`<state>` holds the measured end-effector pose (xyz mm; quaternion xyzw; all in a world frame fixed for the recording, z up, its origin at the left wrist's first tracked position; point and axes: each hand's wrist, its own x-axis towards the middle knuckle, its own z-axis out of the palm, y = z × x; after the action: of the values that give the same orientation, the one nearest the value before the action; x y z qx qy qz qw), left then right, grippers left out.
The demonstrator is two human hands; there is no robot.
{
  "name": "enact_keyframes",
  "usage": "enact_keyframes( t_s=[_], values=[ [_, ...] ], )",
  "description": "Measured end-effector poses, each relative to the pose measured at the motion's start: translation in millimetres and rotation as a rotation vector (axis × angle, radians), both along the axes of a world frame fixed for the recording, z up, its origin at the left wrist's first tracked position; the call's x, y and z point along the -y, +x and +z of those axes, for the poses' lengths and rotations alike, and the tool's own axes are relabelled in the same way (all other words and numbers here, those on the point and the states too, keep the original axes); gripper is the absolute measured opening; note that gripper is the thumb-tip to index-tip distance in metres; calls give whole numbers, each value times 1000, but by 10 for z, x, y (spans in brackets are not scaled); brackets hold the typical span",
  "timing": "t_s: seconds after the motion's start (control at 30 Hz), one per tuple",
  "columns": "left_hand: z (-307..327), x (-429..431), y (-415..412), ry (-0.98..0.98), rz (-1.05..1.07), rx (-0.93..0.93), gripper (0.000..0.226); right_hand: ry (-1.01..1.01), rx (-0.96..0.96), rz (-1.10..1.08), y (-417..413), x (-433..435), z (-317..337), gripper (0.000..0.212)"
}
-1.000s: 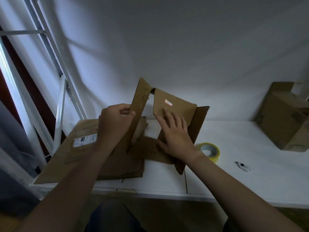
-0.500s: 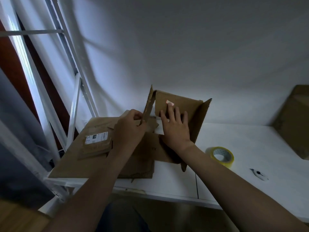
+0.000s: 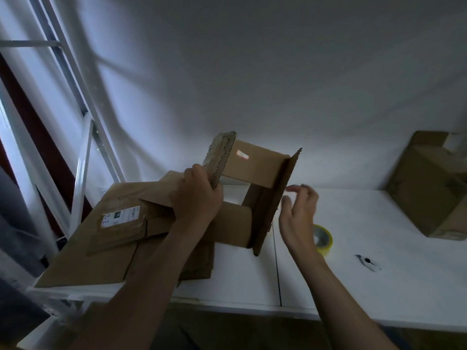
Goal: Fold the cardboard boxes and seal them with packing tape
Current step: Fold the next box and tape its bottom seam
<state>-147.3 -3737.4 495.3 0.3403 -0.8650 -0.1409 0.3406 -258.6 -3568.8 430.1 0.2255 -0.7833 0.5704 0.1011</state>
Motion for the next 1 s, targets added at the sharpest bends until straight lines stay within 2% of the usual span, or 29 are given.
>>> enact_keyframes(
  t_s=[0.1,0.17,0.23,0.27,0.33,0.37,0.5,0.63,0.77,0.87,1.0],
  values=[
    [-79,14,-76,201,-43,-3,55,115,83,205,-98,101,-187,25],
    [-125,44,-72,324,-71,72,71,161,94,296,-108,189,-213,35],
    [-179,101,-25,384,-115,194,73,212,139,349,-108,265,-227,46],
    [-214,137,5,395,-146,222,67,224,167,369,-99,291,-230,52],
    [-270,208,68,354,-190,210,42,211,187,397,-78,321,-256,63],
    [-274,236,91,306,-207,188,38,203,178,401,-65,330,-262,67],
    [-168,202,83,262,-252,148,54,186,171,334,-37,291,-114,68],
    [19,5,20,257,-306,146,51,279,206,237,-80,33,151,61],
    [80,-214,-73,290,-416,223,51,322,293,195,-180,-235,159,62],
    [76,-190,-60,293,-436,269,51,217,381,262,-168,-251,58,65],
    [62,-94,53,260,-355,383,51,96,559,386,83,-112,-158,60]
  ],
)
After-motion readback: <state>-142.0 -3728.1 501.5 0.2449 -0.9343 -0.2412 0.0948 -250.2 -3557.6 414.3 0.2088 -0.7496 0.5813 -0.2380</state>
